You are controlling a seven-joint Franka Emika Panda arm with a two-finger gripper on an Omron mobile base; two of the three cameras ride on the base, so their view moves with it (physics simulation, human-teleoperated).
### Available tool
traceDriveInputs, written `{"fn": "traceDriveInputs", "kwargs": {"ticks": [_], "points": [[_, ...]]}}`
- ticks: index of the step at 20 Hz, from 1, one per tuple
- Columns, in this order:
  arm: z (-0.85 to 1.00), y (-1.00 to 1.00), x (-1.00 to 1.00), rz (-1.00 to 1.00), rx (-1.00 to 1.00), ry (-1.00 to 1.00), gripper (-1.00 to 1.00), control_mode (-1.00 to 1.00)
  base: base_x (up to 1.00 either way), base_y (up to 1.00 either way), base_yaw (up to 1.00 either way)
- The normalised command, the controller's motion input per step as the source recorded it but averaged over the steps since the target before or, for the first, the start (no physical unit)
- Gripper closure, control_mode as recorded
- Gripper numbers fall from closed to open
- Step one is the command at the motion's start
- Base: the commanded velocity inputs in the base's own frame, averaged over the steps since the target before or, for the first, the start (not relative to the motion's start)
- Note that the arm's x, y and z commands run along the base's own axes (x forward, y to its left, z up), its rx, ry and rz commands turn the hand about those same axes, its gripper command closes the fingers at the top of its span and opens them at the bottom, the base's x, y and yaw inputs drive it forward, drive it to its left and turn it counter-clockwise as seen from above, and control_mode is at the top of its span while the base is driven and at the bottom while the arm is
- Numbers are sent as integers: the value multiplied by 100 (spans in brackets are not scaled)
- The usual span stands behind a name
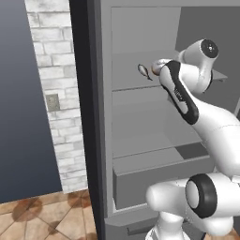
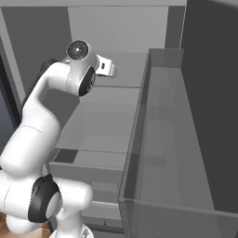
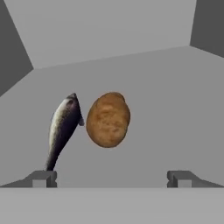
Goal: Place one potato and one fish in each tupperware on the nearby counter, to pack two identical lunches.
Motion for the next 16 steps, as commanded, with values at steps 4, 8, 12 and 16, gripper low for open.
{"fn": "traceDriveInputs", "kwargs": {"ticks": [4, 8, 12, 16], "points": [[0, 7, 52, 0, 0, 0, -100, -100, 0, 0, 0], [-2, 8, 48, 0, 0, 0, -100, -100, 0, 0, 0], [-12, 4, 30, 0, 0, 0, -100, -100, 0, 0, 0], [-15, 0, 13, 0, 0, 0, -100, -100, 0, 0, 0]]}}
